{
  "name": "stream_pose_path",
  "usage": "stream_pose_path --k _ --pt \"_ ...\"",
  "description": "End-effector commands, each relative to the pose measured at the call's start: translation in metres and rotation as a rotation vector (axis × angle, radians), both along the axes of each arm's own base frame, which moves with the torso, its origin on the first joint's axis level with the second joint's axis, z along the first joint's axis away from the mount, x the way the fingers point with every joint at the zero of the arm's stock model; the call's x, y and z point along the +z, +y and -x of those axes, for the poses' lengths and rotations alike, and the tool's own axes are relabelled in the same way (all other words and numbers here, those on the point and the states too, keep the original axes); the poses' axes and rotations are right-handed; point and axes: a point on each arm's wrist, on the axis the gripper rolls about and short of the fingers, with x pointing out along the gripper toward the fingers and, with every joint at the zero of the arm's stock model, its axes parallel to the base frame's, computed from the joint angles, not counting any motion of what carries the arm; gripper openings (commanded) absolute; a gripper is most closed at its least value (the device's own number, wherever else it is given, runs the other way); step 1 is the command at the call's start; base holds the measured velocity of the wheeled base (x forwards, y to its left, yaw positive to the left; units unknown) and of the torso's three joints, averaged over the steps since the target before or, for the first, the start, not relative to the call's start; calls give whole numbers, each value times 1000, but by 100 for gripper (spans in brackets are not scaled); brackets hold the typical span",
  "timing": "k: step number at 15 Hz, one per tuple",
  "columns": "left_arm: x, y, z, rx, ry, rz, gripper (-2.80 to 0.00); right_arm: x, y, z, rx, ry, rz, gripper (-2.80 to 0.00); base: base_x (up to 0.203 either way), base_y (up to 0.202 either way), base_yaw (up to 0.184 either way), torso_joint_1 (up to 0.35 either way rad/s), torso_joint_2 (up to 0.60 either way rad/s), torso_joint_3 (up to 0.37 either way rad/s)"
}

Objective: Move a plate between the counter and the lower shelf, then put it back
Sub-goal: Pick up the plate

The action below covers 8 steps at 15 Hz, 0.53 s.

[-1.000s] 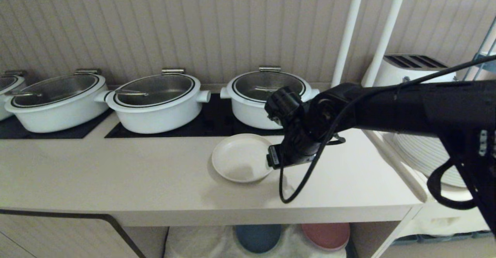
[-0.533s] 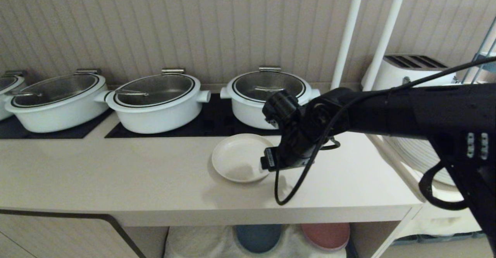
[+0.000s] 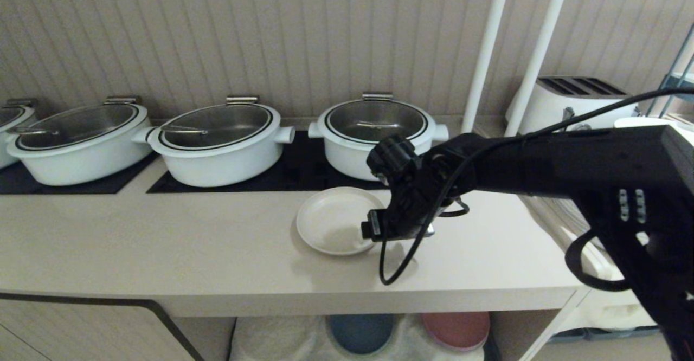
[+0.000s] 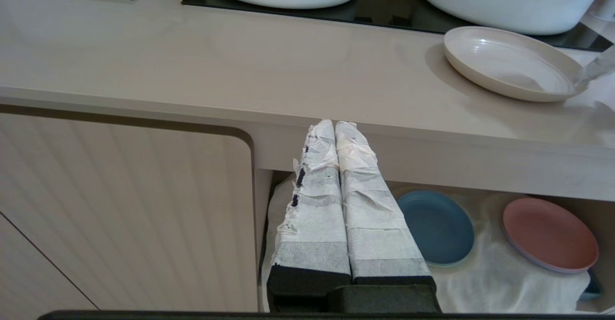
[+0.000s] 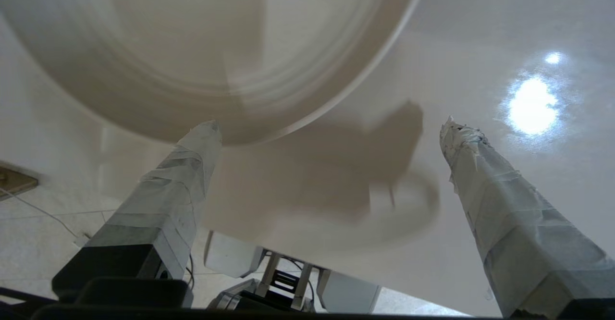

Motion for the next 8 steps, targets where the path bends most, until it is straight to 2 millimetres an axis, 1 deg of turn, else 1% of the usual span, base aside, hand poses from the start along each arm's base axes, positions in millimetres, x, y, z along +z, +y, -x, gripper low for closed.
stream_pose_path --k 1,8 --pt "0 0 0 1 -1 1 -280 -4 -5 -5 -18 10 7 0 0 0 0 0 0 0" --pt "0 0 0 1 -1 1 -280 -7 -13 -14 -30 0 13 0 0 0 0 0 0 0"
